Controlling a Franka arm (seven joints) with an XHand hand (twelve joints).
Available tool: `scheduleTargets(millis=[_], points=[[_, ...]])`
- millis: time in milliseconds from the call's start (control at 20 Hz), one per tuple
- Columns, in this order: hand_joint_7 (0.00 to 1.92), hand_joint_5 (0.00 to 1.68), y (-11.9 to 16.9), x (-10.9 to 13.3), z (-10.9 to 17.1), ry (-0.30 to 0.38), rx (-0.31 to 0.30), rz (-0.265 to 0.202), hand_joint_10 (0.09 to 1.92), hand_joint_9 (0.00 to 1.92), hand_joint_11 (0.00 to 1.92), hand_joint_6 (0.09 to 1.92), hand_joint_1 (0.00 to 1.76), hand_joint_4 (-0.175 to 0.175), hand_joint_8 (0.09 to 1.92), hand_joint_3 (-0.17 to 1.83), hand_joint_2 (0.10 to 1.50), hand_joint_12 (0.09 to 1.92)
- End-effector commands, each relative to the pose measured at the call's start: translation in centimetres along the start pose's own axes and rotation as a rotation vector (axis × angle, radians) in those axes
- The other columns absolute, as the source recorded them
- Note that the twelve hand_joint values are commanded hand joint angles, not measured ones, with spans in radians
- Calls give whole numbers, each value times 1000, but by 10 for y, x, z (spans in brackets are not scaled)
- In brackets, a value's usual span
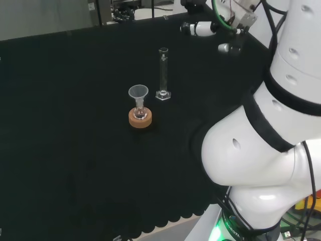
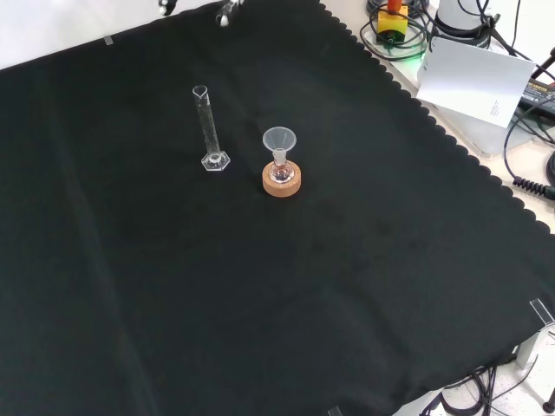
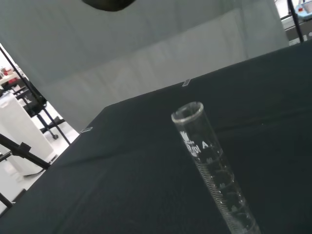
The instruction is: Put the graduated cylinder back on the table.
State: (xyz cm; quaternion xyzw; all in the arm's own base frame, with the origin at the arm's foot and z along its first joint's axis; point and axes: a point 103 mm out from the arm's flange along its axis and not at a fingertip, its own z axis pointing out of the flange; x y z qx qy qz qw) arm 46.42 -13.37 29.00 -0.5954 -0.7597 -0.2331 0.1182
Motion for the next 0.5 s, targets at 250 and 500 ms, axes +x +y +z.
scheduleTargets(millis=[250, 500], points=[[141, 344, -57, 86, -34, -184, 123, 69, 87, 609, 51, 191, 740, -73, 728, -175, 945, 1481], [135, 350, -67, 102, -36, -227, 154, 88, 87, 604, 42, 159, 726, -72, 732, -175, 949, 1485]])
